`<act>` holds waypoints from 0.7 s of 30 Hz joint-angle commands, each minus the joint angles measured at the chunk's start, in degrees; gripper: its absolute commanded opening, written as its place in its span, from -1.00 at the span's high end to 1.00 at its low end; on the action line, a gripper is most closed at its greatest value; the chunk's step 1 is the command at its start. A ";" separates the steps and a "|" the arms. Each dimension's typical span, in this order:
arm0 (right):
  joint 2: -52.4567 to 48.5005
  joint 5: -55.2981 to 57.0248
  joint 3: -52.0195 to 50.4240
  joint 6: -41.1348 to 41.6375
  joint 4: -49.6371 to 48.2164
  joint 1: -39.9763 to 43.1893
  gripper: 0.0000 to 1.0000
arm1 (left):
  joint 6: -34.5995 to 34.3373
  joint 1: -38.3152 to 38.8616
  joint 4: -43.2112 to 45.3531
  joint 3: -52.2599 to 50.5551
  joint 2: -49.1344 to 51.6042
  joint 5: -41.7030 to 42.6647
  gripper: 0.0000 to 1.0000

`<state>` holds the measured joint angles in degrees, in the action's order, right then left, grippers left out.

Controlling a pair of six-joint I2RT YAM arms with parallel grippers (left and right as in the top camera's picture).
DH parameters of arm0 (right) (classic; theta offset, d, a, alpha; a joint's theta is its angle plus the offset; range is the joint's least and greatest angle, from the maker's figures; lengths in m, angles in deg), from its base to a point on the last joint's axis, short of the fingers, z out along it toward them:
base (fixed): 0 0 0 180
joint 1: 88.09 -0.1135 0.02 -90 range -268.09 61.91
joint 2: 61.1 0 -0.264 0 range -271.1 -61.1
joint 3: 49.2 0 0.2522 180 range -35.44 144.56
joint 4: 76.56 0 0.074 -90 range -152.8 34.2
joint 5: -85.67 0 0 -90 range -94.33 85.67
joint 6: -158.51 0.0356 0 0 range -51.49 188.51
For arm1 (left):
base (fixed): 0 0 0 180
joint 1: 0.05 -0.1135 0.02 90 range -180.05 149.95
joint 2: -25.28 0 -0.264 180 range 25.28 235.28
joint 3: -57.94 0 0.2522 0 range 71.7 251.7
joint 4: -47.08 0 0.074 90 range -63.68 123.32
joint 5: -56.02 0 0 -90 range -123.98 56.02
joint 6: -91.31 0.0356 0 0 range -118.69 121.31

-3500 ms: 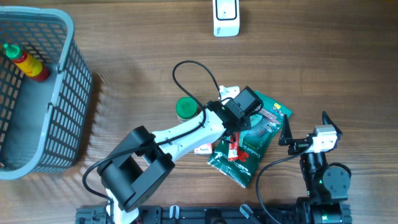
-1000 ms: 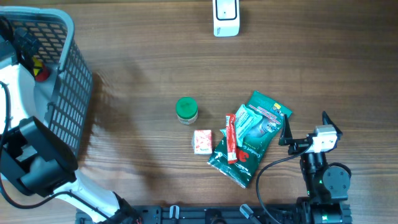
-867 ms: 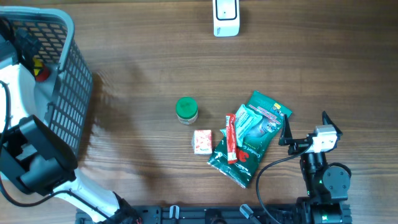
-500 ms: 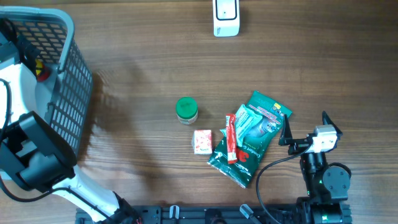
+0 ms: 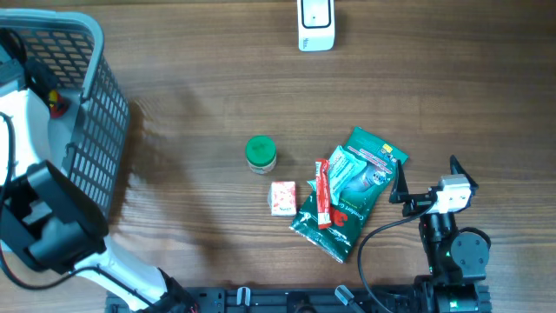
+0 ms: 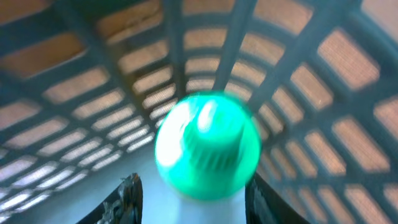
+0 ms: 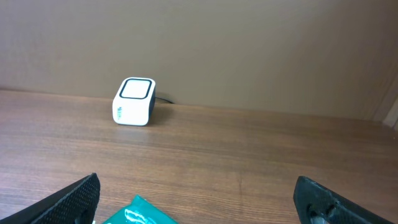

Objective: Scan the item barcode
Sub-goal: 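Reach the left gripper into the basket toward the sriracha bottle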

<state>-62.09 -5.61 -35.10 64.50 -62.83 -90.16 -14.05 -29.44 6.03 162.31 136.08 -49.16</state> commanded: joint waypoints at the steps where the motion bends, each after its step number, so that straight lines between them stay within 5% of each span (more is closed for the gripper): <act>1: 0.35 -0.33 -0.04 -0.44 -0.17 -0.17 -1.00 | -0.52 -0.37 -3.54 -0.04 -6.25 -1.36 0.21; 5: 0.35 -0.33 -0.04 -0.42 -0.17 -0.17 -1.00 | -3.04 -0.42 -8.20 -0.04 -8.92 -1.38 0.21; 7: 0.35 -0.33 -0.02 -0.42 -0.17 -0.17 -0.99 | -3.13 -0.42 -7.96 -0.04 -9.14 -0.90 -0.43; 10: 0.35 -0.33 -0.04 -0.46 -0.17 -0.17 -0.99 | -2.75 -0.42 -7.63 -0.04 -8.76 -0.94 -0.99; 15: 0.35 -0.33 -0.02 -0.44 -0.17 -0.17 -0.99 | 2.12 -0.90 -3.17 -0.07 -4.90 -0.92 -0.97; 21: 0.35 -0.33 -0.02 -0.44 -0.15 -0.17 -0.99 | 2.12 -1.01 1.99 -0.07 -0.13 -0.87 -0.69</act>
<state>-62.09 -5.63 -35.08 64.50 -62.83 -90.16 -13.06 -30.07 6.07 162.31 132.63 -49.75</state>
